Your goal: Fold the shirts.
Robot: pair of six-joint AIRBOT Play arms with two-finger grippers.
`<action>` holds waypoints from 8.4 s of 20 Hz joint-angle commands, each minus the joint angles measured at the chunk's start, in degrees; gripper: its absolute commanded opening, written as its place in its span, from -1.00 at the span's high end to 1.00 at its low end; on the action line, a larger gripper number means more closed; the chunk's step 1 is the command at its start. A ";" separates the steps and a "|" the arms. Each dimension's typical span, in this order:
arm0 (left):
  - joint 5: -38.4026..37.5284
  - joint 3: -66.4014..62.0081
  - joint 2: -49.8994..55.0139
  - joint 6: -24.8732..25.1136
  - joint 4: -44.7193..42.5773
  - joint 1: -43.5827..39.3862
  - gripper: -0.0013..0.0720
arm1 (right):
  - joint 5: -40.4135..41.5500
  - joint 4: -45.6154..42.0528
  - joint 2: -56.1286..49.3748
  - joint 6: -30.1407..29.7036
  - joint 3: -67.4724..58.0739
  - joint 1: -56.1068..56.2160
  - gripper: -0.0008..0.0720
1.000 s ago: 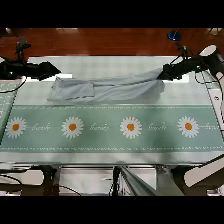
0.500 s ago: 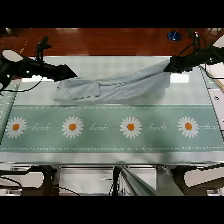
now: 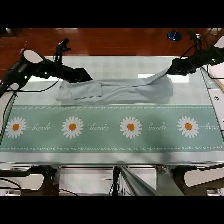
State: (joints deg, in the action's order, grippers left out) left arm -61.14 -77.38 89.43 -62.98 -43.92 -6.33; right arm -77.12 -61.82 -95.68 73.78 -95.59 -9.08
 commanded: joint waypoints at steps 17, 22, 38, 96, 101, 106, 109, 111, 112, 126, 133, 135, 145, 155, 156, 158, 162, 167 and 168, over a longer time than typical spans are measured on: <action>0.50 -0.04 0.31 -3.30 0.66 -7.69 -0.51 | -8.37 6.54 -11.15 3.48 -0.04 -9.55 -0.65; 0.50 -0.04 0.31 -3.32 0.66 -7.69 -0.51 | -2.89 7.28 -16.70 4.31 -0.04 -6.82 -0.65; 0.50 -0.04 0.31 -3.30 -0.28 -7.63 -0.51 | 0.26 0.68 -9.18 4.70 -0.04 -11.65 -0.64; -5.01 -11.69 -13.09 -13.16 -12.35 3.19 0.89 | -2.93 0.09 19.91 11.74 0.02 10.45 0.91; -9.90 -11.69 -32.83 -10.47 -14.40 27.08 0.89 | 6.84 -0.11 10.64 15.50 0.02 22.03 0.91; -10.38 -11.67 -42.23 -10.10 -14.36 37.03 0.89 | 17.70 1.03 1.42 18.47 0.00 30.27 0.91; -12.46 -11.15 -42.23 -10.08 -14.38 33.83 0.89 | 24.44 6.71 -3.04 19.10 0.02 33.88 0.91; -12.96 -8.79 -42.21 -9.64 -14.38 31.43 0.89 | 27.76 9.60 -5.51 19.28 0.02 36.06 0.91; -13.07 -7.23 -42.21 -9.66 -14.38 30.47 0.89 | 28.98 10.34 -6.69 19.65 0.02 37.24 0.91; -12.83 19.93 -42.21 -7.89 -13.94 22.38 0.89 | 51.01 16.55 -9.16 19.91 -0.04 46.16 -0.49; -10.32 23.63 -42.21 -3.45 -13.97 21.90 0.87 | -1.73 -29.81 8.87 20.46 0.00 23.67 -0.47; -7.58 23.63 -42.21 -3.48 -13.97 21.90 0.49 | -16.72 -37.92 9.07 14.19 2.19 16.41 -0.47; -7.06 23.76 -42.21 -3.50 -13.92 21.88 0.19 | 11.34 8.61 8.15 12.85 29.20 2.93 -0.67; -8.52 23.76 -42.21 -3.48 -13.94 21.88 0.19 | 28.81 17.57 -1.33 13.27 30.25 17.77 -0.65; -9.01 23.76 -42.23 -3.48 -13.94 21.88 0.18 | 31.19 19.19 -1.86 13.44 30.25 18.84 -0.65; -9.42 23.76 -42.21 -3.48 -13.94 21.88 0.19 | 35.01 24.46 -2.95 13.14 30.25 20.76 -0.49; -9.33 23.76 -42.21 -3.48 -13.97 21.90 0.19 | 35.19 34.23 -1.90 5.35 29.11 21.33 0.91; -9.33 23.76 -42.21 -3.48 -13.99 21.90 0.19 | 23.76 23.45 12.44 8.15 22.71 15.80 0.92; -9.33 23.76 -42.21 -3.48 -13.97 21.90 0.18 | 20.06 16.98 15.74 12.85 21.07 13.92 0.91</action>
State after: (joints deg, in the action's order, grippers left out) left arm -70.43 -53.65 47.27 -66.46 -57.87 15.57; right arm -49.45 -34.65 -87.59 80.12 -70.96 8.19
